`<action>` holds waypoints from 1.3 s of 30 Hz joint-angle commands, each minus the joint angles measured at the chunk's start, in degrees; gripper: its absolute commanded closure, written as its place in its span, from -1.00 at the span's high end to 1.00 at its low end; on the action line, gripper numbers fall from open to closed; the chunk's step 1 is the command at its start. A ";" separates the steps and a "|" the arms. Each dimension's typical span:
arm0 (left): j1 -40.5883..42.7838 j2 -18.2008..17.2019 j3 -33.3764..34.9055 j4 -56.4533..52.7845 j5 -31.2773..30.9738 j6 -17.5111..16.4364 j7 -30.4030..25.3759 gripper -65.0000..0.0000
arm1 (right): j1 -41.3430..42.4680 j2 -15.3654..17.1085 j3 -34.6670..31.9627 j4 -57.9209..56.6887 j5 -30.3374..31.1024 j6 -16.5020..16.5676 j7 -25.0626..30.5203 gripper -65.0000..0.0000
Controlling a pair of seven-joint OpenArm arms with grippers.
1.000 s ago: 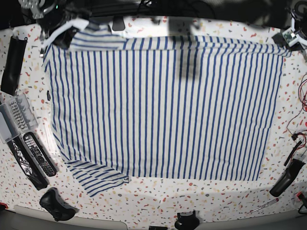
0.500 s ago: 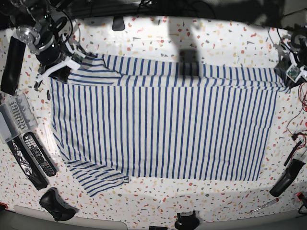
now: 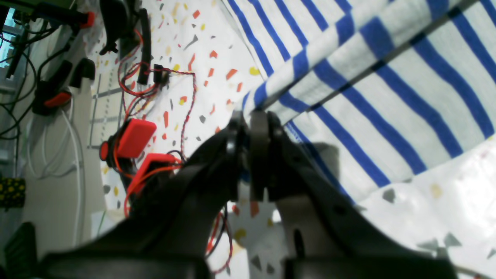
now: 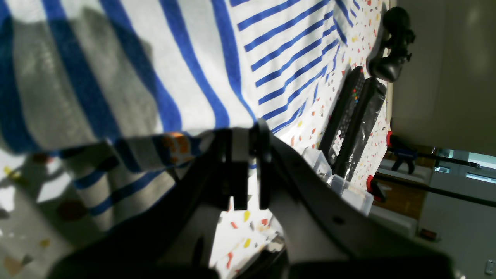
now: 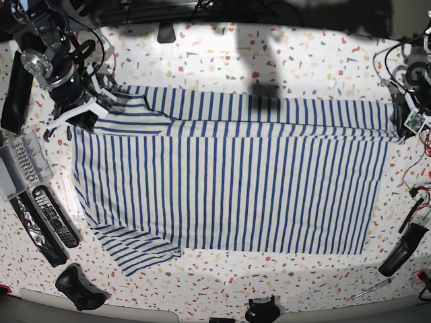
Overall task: Layout the t-shirt on the table in an organized manner, then fold the t-shirt properly
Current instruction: 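Lay the shoulder edge down and release both grippers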
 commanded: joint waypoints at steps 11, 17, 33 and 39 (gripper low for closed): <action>-5.84 -1.11 0.55 -4.50 -2.58 0.59 -0.50 -1.00 | 5.97 0.13 -6.05 -5.88 0.11 -1.70 0.66 -1.00; -8.74 -0.76 3.78 -7.67 -2.56 0.63 -0.46 -1.00 | 10.05 -0.96 -10.86 -8.35 -1.60 -3.45 -1.79 -1.00; -12.63 -0.61 4.20 -12.83 -2.58 0.66 0.70 -1.00 | 10.69 -0.94 -10.91 -8.72 -1.53 -3.43 -4.59 -1.00; -12.48 -0.87 4.17 -12.83 -3.04 0.68 6.38 -0.13 | 10.64 -0.94 -10.91 -8.68 0.57 -8.35 -5.64 -0.35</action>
